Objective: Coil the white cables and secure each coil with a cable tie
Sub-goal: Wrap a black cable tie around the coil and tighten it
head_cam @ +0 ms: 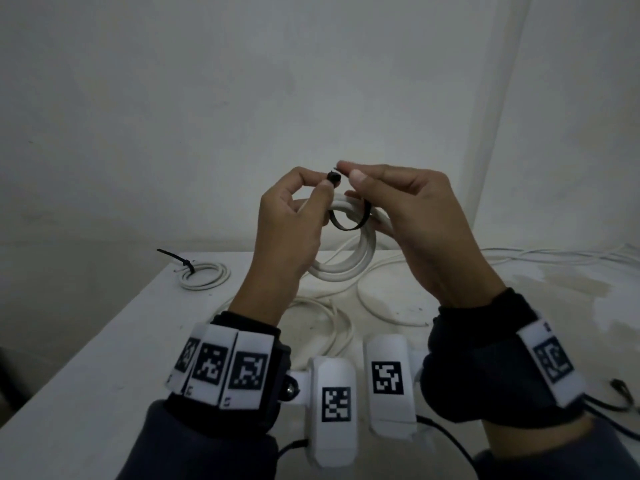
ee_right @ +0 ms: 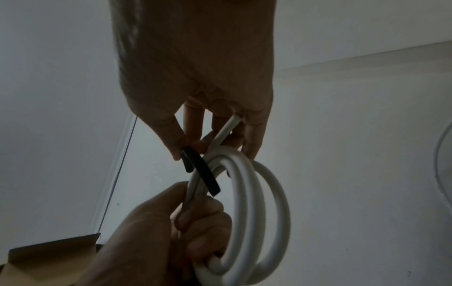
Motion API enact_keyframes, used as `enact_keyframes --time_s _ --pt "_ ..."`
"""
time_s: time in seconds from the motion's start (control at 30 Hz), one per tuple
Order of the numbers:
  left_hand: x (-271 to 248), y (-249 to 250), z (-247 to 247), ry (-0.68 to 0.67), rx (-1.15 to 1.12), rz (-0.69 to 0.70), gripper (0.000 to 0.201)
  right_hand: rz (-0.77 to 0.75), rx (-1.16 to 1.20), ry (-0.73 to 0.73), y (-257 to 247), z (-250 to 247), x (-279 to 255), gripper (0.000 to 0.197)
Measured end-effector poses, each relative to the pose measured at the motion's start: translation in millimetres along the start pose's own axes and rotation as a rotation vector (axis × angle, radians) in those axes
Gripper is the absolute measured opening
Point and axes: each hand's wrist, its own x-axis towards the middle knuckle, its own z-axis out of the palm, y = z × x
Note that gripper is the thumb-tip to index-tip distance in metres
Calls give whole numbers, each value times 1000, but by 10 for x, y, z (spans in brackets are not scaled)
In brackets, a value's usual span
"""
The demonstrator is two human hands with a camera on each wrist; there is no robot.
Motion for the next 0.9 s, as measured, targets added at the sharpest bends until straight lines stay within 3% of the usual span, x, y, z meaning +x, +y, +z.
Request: enact_keyframes --time_s 0.43,0.67,0.9 --pt "-26 39 16 -18 46 56 18 10 -3 6 1 -67 17 16" --pt "-37 32 23 -38 134 146 13 87 71 -75 -10 -121 38 27" --pt "-48 47 27 -76 153 183 18 109 112 -92 -28 -146 38 21"
